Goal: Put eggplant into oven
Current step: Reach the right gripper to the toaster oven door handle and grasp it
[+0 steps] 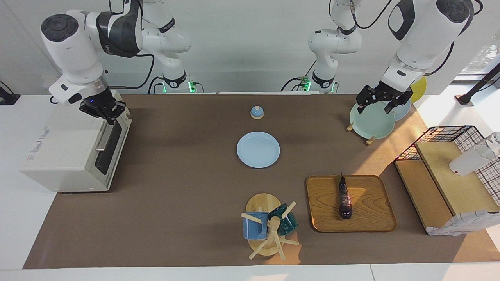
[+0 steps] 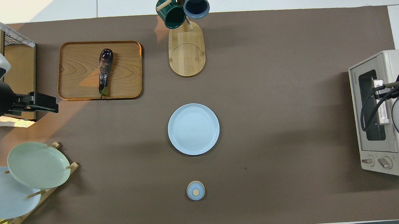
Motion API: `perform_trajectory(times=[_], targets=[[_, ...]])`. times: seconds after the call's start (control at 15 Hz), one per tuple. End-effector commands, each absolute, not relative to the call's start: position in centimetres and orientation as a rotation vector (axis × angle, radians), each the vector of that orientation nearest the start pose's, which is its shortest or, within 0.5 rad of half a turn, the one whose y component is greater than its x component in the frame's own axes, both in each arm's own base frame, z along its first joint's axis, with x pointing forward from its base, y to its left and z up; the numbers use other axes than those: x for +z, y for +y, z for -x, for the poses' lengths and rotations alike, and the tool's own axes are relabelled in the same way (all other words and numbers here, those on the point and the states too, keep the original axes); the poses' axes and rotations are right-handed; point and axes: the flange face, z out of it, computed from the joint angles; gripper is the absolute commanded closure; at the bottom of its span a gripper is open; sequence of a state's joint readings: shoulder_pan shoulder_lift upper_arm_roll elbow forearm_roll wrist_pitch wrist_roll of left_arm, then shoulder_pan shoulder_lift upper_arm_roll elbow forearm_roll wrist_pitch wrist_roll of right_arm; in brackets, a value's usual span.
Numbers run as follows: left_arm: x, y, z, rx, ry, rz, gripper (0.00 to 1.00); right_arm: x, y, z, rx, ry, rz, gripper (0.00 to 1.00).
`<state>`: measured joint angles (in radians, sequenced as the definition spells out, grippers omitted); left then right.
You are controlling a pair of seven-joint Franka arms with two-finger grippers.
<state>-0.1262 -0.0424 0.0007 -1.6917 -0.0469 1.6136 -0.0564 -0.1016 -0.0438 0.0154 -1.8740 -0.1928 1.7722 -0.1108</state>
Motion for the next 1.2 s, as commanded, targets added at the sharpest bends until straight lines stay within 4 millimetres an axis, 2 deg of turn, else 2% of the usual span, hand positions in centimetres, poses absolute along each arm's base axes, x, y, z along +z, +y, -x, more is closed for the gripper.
perform_trajectory(times=[0.0,0.27,0.6,0.8,1.0,1.14], targets=[[60.0,-7.4,-53.8,0.044,0.140,3.193,0.00,51.2,-7.7,-52.9,0.118,-0.074,3.361,1.00],[60.0,-7.6,-53.9,0.039,0.149,3.188,0.00,49.1,-9.7,-52.4,0.130,-0.024,3.359,1.00],[60.3,-7.5,-54.0,0.022,0.144,3.191,0.00,48.3,-9.8,-52.1,0.151,0.019,3.356,1.00],[60.2,-7.5,-54.0,0.027,0.142,3.191,0.00,46.9,-10.2,-51.8,0.135,0.038,3.351,1.00],[60.3,-7.4,-54.0,0.024,0.145,3.190,0.00,46.4,-10.0,-51.7,0.145,0.037,3.338,1.00],[60.3,-7.0,-54.1,0.018,0.166,3.189,0.00,44.6,-8.9,-51.5,0.139,0.007,3.324,1.00]])
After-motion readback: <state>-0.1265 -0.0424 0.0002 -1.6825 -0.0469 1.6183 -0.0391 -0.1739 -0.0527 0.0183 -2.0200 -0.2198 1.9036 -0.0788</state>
